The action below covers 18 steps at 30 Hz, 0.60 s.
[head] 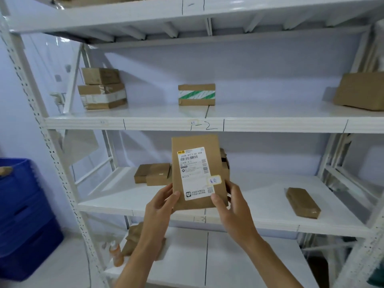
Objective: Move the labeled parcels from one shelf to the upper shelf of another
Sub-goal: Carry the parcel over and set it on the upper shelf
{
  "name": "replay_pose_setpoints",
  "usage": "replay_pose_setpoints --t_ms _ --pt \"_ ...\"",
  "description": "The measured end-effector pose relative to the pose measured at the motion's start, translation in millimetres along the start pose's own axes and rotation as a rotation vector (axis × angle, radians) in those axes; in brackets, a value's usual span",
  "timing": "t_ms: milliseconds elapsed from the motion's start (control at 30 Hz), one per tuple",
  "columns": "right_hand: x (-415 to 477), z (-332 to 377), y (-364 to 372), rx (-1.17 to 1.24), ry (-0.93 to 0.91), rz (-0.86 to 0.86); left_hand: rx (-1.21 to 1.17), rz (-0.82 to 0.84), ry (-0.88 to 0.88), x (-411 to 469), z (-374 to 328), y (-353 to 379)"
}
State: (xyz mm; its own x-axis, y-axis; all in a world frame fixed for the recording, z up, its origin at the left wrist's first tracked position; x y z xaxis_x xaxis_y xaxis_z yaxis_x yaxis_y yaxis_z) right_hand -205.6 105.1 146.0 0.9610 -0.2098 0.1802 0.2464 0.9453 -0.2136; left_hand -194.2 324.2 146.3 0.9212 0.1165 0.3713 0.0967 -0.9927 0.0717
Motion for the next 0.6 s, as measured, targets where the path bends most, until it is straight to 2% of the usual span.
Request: replay_pose_setpoints --t_ms 300,600 --pt "36.6 10.5 3.0 0.013 -0.043 -0.001 0.023 -0.042 0.079 44.4 -10.4 6.2" --pt "52.8 9.2 11.5 0.027 -0.057 -0.082 0.025 -0.033 0.161 65.5 -1.3 2.6"
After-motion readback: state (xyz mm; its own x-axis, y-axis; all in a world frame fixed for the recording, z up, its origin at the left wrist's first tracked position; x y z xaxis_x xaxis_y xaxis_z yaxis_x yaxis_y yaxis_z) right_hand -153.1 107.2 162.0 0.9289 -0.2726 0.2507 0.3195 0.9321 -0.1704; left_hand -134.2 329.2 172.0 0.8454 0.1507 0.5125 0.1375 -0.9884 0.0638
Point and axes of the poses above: each hand's wrist, its own x-axis towards the middle knuckle, its own y-axis out of the palm, z = x × y, the point moved 8 cm from there along x, towards the middle knuckle, and after that the axes turned 13 degrees about y, right-handed, at the moved point
